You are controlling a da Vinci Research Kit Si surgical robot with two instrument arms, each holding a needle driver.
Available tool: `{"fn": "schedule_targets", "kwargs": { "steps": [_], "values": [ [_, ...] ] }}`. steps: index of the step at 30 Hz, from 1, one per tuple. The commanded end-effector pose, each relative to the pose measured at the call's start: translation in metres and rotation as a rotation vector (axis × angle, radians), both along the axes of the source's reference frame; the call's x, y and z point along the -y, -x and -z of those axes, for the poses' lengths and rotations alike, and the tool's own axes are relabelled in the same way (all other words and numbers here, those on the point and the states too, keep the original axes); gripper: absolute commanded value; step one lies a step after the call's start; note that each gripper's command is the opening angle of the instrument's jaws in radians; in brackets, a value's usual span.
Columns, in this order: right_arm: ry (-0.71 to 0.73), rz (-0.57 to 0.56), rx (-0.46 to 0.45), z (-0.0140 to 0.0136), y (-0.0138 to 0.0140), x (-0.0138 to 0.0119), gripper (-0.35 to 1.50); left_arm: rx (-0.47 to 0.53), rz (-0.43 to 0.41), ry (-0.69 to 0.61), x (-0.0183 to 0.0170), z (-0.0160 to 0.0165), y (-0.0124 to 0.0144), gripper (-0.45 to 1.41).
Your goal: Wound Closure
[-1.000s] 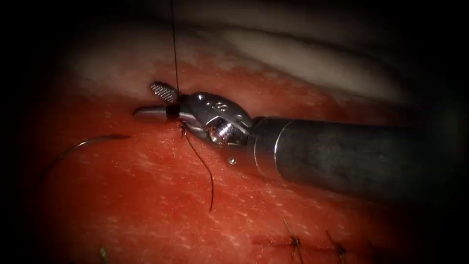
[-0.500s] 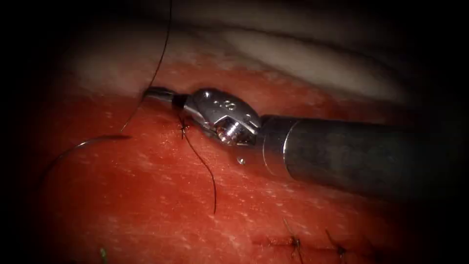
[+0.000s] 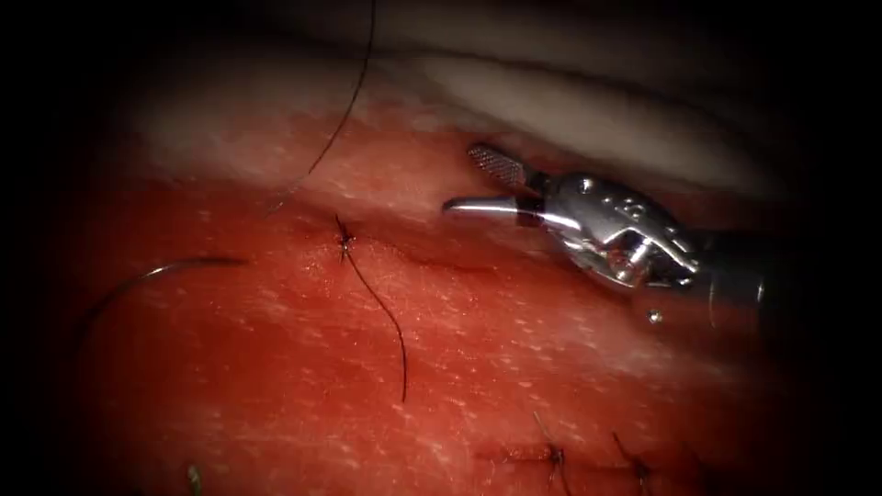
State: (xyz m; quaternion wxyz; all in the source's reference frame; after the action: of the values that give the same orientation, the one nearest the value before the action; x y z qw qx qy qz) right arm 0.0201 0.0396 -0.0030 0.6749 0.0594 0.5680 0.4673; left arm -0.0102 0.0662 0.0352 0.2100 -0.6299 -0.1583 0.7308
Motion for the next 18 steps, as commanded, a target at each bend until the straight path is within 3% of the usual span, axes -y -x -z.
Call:
{"fn": "schedule_targets", "kwargs": {
  "steps": [1,4,5,7,9,10,17,18],
  "values": [
    [0.003,-0.011,0.007,-0.0002,0.0002,-0.0001,1.21,-0.003,0.008,0.005,0.0000,-0.0011,0.0010,-0.35],
    [0.006,-0.013,0.016,0.0002,0.0007,0.0002,1.21,-0.002,0.029,0.006,-0.0005,-0.0028,0.0031,-0.35],
    [0.016,-0.012,0.026,0.0005,0.0010,0.0005,1.21,0.010,0.030,-0.004,-0.0007,-0.0045,0.0056,-0.35],
    [0.016,-0.013,0.026,0.0006,0.0011,0.0008,1.21,0.007,0.039,-0.006,-0.0008,-0.0055,0.0070,-0.35],
    [0.016,-0.013,0.026,0.0008,0.0011,0.0010,1.21,0.007,0.054,-0.034,-0.0008,-0.0068,0.0083,-0.04],
    [0.016,-0.013,0.026,0.0010,0.0012,0.0014,1.23,-0.008,0.105,-0.185,-0.0002,-0.0089,0.0086,0.49],
    [0.016,-0.013,0.026,0.0011,0.0012,0.0015,1.26,-0.148,-0.010,-0.244,0.0052,-0.0111,0.0045,0.76],
    [0.017,-0.012,0.026,0.0011,0.0012,0.0016,1.28,-0.201,-0.071,-0.236,0.0083,-0.0114,0.0026,0.77]
  ]
}}
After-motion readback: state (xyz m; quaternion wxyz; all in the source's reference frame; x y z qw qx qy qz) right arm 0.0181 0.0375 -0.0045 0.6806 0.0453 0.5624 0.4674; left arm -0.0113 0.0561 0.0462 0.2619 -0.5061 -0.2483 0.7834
